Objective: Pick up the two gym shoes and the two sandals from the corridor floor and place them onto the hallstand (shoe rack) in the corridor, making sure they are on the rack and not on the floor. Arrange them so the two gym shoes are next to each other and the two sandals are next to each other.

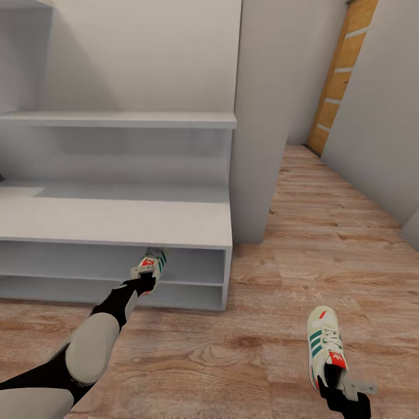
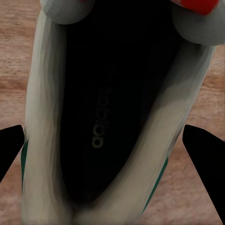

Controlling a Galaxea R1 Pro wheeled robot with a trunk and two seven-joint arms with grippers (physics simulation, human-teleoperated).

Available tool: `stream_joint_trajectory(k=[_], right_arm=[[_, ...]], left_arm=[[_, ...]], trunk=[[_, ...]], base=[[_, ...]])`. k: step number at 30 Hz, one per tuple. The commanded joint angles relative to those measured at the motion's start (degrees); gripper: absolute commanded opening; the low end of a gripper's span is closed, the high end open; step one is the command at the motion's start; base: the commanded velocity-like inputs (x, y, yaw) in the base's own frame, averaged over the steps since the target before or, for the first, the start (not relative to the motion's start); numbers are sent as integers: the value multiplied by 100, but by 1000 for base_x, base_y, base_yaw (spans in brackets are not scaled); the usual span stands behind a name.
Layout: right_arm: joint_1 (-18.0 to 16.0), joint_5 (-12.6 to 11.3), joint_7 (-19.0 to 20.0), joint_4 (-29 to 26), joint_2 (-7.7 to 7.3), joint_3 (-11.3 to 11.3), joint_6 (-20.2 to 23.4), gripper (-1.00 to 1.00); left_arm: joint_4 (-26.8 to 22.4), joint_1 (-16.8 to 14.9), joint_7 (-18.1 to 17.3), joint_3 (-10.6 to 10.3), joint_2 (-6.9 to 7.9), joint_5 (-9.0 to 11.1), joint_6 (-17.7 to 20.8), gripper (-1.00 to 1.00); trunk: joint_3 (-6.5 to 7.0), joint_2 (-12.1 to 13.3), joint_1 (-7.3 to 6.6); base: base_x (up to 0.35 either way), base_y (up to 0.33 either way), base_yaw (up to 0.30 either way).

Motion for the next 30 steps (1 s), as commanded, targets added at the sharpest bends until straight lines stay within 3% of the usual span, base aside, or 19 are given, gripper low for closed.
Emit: stream_joint_trajectory(k=[1,12,20,30], right_arm=[[-4,38,33,4,0,-52,-20,-100],[-4,32,40,-4,0,-52,-20,-100],[-4,37,41,-3,0,-49,-20,-100],[-4,39,35,-1,-16,-49,-12,-100]], left_arm=[[-23,-3,-49,49,-10,-44,31,-100],[-26,-4,-50,53,-8,-44,29,-100],[-26,-4,-50,52,-8,-47,29,-100],[-26,-4,-46,53,-8,-50,30,-100]], trunk=[[-29,-44,21],[-70,-84,43],[-70,-84,43],[-70,-84,43]], base=[[0,0,0],[0,0,0],[180,0,0],[28,-2,0]])
